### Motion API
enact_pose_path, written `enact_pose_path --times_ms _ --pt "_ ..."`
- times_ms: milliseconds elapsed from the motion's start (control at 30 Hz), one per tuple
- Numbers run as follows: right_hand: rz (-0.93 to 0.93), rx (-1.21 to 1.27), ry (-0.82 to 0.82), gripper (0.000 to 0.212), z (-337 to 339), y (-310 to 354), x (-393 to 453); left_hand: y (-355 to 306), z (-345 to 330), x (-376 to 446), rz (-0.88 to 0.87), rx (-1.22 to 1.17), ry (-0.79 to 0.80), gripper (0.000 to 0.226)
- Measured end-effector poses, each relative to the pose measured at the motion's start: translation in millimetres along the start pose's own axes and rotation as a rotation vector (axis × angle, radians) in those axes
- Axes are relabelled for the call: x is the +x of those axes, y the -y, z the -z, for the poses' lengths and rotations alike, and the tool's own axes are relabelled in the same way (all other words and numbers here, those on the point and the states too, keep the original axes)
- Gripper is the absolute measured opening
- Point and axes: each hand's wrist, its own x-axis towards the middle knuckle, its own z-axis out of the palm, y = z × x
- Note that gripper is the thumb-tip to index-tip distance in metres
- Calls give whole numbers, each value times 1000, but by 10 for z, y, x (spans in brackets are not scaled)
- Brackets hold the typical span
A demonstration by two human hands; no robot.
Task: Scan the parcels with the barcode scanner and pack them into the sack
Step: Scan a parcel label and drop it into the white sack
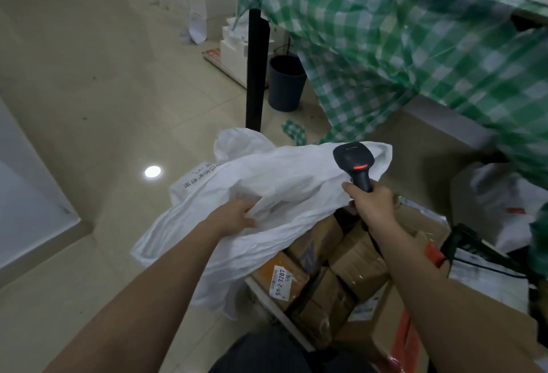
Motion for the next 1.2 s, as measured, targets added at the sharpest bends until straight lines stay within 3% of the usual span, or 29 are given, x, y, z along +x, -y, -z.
enact_pose_path --times_ms 100,167,233,333,400,500,600,667,767,867,1033,1200 --pt "15 -47 18 18 -97 -10 65 -45 79 8 -66 -236 -49 21" --pt "24 -94 11 20 -162 -8 158 -77 145 67 -66 -385 -82 39" --pt "51 -212 -37 13 -208 22 272 -94 177 167 -93 -437 -123 44" --pt "123 -315 -152 5 -218 78 469 -73 208 375 -156 -270 -440 44" --pt "169 -367 -237 11 -199 72 595 -36 249 557 -134 -93 -595 53" --pt "220 -476 -346 24 -185 -43 735 52 300 866 50 112 -528 73" --pt "200 -544 -366 36 -209 -136 822 134 313 1116 238 205 -427 78" --pt "166 -596 -324 39 -217 -153 857 189 309 1209 288 218 -364 71" --pt "114 -636 -238 40 -228 -137 864 231 286 1243 243 86 -376 42" --pt "67 -635 -181 38 -233 -117 849 159 298 1138 183 -46 -475 23" --pt "148 -452 -195 39 -151 -18 683 -153 719 879 158 -279 -757 17" --pt "270 -206 -228 35 32 141 395 -597 1424 660 -79 -477 -970 15"
